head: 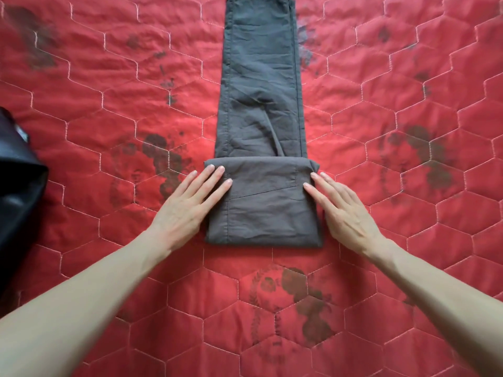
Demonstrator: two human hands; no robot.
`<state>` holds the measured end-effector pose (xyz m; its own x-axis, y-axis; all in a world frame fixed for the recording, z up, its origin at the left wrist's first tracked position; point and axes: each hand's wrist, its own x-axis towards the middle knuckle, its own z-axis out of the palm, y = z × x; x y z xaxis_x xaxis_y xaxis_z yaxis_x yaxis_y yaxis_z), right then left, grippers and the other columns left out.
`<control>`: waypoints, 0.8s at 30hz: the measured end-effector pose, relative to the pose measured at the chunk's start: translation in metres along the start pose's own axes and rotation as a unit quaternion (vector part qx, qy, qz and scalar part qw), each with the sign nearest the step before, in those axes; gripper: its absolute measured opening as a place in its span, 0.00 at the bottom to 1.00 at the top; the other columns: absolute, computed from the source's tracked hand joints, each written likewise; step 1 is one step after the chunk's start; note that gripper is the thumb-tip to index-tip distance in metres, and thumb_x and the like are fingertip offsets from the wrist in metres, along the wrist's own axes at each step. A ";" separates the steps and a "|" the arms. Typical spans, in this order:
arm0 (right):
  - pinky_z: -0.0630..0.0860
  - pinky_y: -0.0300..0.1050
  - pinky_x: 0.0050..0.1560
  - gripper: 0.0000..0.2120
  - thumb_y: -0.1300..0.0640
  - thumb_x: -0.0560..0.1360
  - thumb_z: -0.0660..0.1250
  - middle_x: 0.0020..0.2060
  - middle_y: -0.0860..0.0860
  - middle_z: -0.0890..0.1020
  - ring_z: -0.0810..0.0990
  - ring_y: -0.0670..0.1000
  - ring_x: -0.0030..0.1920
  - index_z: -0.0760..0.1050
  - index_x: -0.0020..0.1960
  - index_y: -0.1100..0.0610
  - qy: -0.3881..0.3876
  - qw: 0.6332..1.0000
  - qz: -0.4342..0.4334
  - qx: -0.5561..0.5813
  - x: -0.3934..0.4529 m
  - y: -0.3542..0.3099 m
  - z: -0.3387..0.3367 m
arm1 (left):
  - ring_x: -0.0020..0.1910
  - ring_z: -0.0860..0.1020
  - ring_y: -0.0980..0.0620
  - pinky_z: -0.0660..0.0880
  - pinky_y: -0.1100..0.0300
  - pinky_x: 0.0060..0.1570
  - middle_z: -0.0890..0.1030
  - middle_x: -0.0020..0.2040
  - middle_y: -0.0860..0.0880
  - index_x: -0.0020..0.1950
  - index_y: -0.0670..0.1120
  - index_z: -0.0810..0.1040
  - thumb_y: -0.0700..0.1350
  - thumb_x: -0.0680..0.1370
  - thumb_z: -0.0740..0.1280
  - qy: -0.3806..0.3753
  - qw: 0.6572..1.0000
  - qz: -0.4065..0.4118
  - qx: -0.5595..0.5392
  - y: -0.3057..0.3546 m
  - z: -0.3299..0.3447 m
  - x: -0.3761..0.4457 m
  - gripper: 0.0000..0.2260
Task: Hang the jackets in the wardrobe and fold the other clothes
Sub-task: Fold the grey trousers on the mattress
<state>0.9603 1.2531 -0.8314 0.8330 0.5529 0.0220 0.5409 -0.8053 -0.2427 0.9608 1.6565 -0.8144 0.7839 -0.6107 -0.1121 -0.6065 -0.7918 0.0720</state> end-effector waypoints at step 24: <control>0.54 0.56 0.82 0.46 0.47 0.70 0.66 0.84 0.60 0.46 0.47 0.58 0.84 0.51 0.85 0.47 -0.217 0.965 -0.148 -0.004 0.050 0.035 -0.031 | 0.83 0.49 0.34 0.58 0.38 0.79 0.51 0.84 0.37 0.85 0.44 0.52 0.62 0.70 0.72 -0.116 0.988 0.099 0.029 -0.040 -0.011 0.032 0.51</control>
<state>1.0243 1.2464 -0.8089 0.5155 0.7955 -0.3186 0.7501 -0.5986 -0.2812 1.0114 1.6682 -0.8101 0.6014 -0.7297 -0.3253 -0.7573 -0.6504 0.0588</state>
